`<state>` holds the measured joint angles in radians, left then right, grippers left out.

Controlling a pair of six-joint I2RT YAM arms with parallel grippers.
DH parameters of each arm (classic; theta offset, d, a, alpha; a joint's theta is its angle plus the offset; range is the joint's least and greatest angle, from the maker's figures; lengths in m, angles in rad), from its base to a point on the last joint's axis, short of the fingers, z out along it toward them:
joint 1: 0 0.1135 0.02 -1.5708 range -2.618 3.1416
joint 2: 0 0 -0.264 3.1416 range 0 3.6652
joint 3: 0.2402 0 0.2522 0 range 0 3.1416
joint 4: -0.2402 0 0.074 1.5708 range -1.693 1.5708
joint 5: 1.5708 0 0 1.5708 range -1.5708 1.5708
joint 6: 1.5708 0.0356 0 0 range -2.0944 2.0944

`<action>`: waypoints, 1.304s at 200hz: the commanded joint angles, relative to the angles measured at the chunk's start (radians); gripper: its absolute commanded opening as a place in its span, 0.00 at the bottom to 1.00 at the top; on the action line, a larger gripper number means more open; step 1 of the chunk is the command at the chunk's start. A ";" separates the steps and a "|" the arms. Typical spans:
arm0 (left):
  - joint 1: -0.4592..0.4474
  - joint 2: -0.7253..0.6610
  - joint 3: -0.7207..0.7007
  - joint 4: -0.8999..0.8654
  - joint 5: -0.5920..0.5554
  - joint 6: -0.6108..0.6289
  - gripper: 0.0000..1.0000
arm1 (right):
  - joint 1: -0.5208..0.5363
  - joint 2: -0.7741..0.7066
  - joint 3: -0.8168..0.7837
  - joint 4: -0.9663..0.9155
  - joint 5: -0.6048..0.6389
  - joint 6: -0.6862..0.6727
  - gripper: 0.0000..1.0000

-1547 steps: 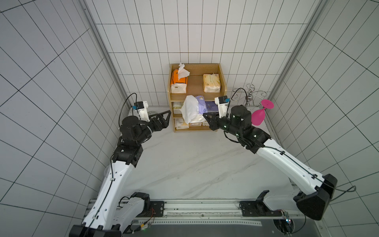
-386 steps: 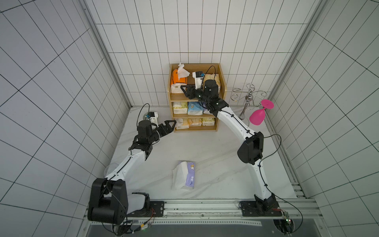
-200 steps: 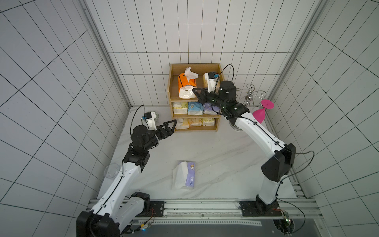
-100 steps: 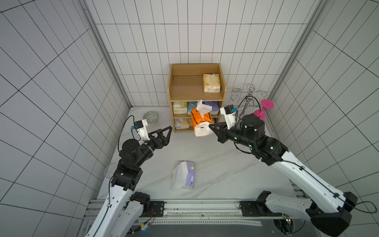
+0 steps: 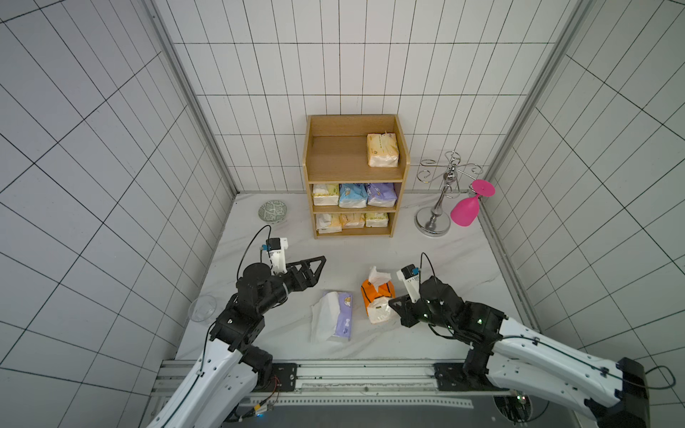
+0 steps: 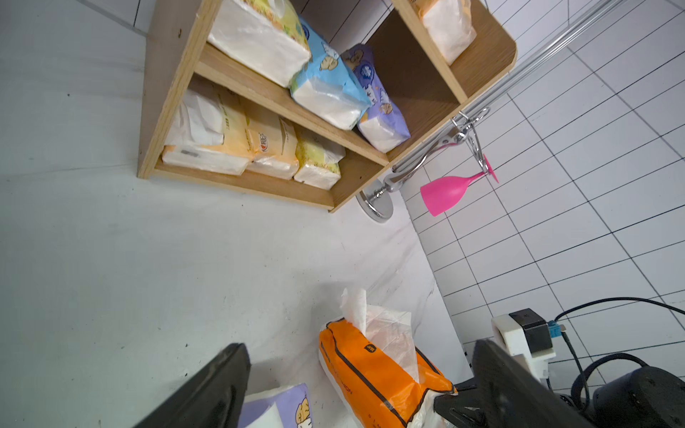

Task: Remove the tissue boxes from the shelf
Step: Place the box of tissues at the center of the board.

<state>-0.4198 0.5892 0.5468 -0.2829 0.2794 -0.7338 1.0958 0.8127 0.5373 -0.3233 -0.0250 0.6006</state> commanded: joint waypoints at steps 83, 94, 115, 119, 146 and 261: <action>-0.050 -0.067 -0.146 -0.053 -0.125 -0.022 0.98 | 0.062 -0.223 -0.061 -0.130 0.282 0.134 0.62; -0.050 -0.065 -0.155 -0.039 -0.131 -0.024 0.98 | 0.058 -0.247 -0.049 -0.152 0.318 0.131 0.63; -0.050 -0.043 -0.166 -0.009 -0.129 -0.026 0.98 | 0.011 -0.230 -0.016 -0.155 0.292 0.097 0.63; -0.050 -0.038 -0.166 -0.004 -0.128 -0.027 0.98 | -0.005 -0.216 -0.007 -0.156 0.274 0.090 0.63; -0.049 -0.004 -0.166 0.013 -0.127 -0.035 0.98 | -0.130 -0.070 0.067 -0.155 0.128 0.048 0.67; -0.047 -0.045 -0.190 -0.006 -0.184 -0.014 0.98 | -0.192 0.478 0.092 0.212 -0.139 0.059 0.66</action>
<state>-0.4648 0.5602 0.3622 -0.2955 0.1303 -0.7685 0.8829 1.2652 0.6655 -0.2642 -0.1089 0.6109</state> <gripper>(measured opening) 0.984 0.669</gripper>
